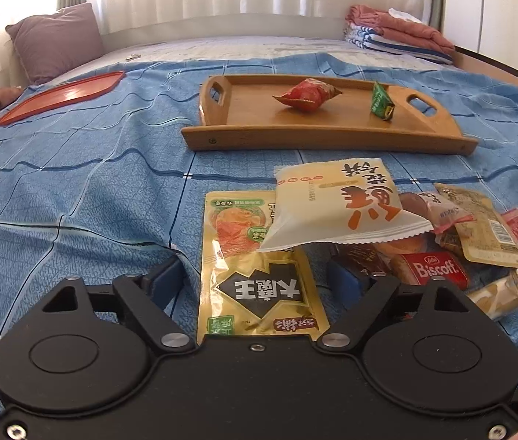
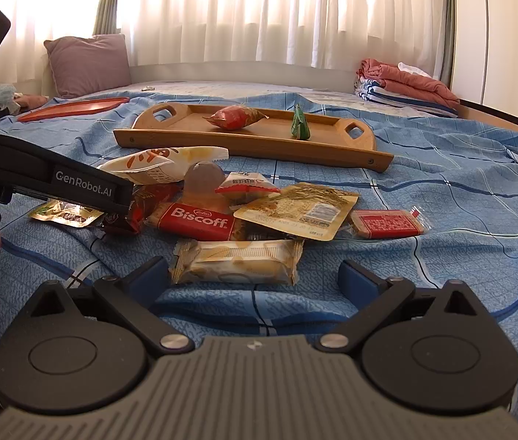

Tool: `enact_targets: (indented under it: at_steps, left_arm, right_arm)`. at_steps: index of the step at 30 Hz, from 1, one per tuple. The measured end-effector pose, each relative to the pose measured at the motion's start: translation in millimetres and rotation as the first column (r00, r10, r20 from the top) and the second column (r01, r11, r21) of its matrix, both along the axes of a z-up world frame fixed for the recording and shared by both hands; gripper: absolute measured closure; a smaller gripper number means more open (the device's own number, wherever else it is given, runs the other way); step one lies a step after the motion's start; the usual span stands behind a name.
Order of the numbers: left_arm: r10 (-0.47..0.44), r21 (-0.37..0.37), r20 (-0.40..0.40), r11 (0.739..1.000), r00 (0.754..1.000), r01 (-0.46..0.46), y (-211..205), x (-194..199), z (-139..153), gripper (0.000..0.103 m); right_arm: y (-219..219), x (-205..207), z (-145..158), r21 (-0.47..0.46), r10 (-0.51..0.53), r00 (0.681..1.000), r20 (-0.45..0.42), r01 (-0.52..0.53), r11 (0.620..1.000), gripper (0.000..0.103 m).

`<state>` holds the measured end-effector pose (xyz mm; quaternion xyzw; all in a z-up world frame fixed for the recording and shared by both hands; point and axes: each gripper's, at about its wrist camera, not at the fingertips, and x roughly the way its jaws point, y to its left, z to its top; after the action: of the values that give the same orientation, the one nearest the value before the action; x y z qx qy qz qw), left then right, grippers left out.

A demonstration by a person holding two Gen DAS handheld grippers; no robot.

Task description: Organize snacks

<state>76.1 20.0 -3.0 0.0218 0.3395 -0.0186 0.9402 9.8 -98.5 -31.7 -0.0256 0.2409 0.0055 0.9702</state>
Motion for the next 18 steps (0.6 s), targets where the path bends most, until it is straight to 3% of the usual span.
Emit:
enact_targets:
  at_steps: [4, 18]
  left_arm:
    - [-0.003, 0.007, 0.013, 1.000, 1.000, 0.003, -0.6, -5.1, 3.5, 0.041]
    - [-0.065, 0.099, 0.079, 0.993, 0.995, 0.057, -7.5, -38.0, 13.5, 0.042]
  right_arm:
    - [0.3, -0.2, -0.2, -0.004, 0.000, 1.000, 0.002, 0.000, 1.000, 0.001]
    - [0.1, 0.2, -0.4, -0.005, 0.000, 1.000, 0.001, 0.000, 1.000, 0.001]
